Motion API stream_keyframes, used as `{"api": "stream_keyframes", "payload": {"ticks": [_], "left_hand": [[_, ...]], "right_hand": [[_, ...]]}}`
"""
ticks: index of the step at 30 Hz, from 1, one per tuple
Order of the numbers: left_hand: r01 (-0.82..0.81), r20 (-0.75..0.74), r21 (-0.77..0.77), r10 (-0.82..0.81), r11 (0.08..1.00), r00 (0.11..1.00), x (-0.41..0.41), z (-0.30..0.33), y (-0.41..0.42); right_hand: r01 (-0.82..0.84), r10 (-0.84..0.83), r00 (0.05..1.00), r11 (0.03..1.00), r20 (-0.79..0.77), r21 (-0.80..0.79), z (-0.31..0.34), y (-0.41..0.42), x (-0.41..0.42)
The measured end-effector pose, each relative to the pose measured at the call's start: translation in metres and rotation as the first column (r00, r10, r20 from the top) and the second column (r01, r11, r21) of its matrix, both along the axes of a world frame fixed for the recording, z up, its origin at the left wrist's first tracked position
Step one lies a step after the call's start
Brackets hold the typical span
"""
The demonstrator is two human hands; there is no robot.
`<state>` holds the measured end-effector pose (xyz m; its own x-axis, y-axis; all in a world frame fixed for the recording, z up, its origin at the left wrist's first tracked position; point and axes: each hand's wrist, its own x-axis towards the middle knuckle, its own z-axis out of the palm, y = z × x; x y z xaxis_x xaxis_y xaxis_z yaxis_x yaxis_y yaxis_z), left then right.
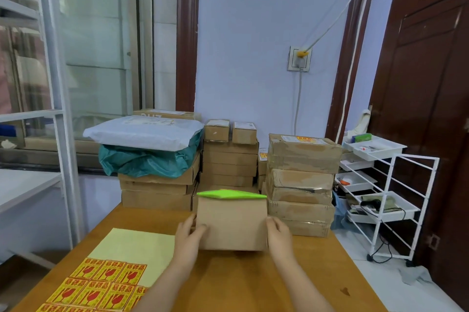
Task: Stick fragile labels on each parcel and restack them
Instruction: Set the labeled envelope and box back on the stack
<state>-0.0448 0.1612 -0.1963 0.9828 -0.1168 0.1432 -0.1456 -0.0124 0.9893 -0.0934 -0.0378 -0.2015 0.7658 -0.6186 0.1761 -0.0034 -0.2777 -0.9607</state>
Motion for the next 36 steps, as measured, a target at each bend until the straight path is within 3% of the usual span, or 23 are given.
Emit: {"api": "stream_keyframes", "payload": {"ticks": [5, 11, 18, 27, 31, 33, 36], "left_hand": [[0.061, 0.029, 0.152, -0.066, 0.986, 0.997, 0.023, 0.012, 0.004], [0.108, 0.035, 0.076, -0.111, 0.991, 0.993, 0.002, -0.008, 0.012], [0.155, 0.068, -0.019, -0.153, 0.988, 0.986, -0.020, -0.030, 0.015], [0.115, 0.153, 0.101, -0.130, 0.988, 0.980, -0.022, -0.034, 0.020], [0.159, 0.099, 0.127, -0.172, 0.979, 0.980, -0.018, -0.035, 0.024], [0.110, 0.118, 0.198, -0.135, 0.974, 0.984, -0.010, -0.035, 0.024], [-0.124, 0.149, 0.295, 0.082, 0.948, 0.985, -0.001, -0.028, 0.022]], "right_hand": [[-0.076, 0.076, 0.997, 0.997, -0.010, 0.029, 0.016, 0.002, 0.012], [-0.080, 0.070, 0.994, 0.990, 0.081, 0.118, -0.002, 0.009, -0.015], [-0.100, 0.088, 0.985, 0.992, 0.145, 0.077, -0.014, 0.021, -0.050], [-0.070, 0.065, 0.987, 0.997, 0.145, 0.035, -0.027, 0.021, -0.056], [0.006, -0.011, 0.982, 1.000, 0.191, 0.028, -0.031, 0.027, -0.059], [0.104, -0.113, 0.960, 0.993, 0.257, 0.051, -0.028, 0.029, -0.063], [0.195, -0.222, 0.930, 0.974, 0.292, 0.118, -0.020, 0.025, -0.060]]}}
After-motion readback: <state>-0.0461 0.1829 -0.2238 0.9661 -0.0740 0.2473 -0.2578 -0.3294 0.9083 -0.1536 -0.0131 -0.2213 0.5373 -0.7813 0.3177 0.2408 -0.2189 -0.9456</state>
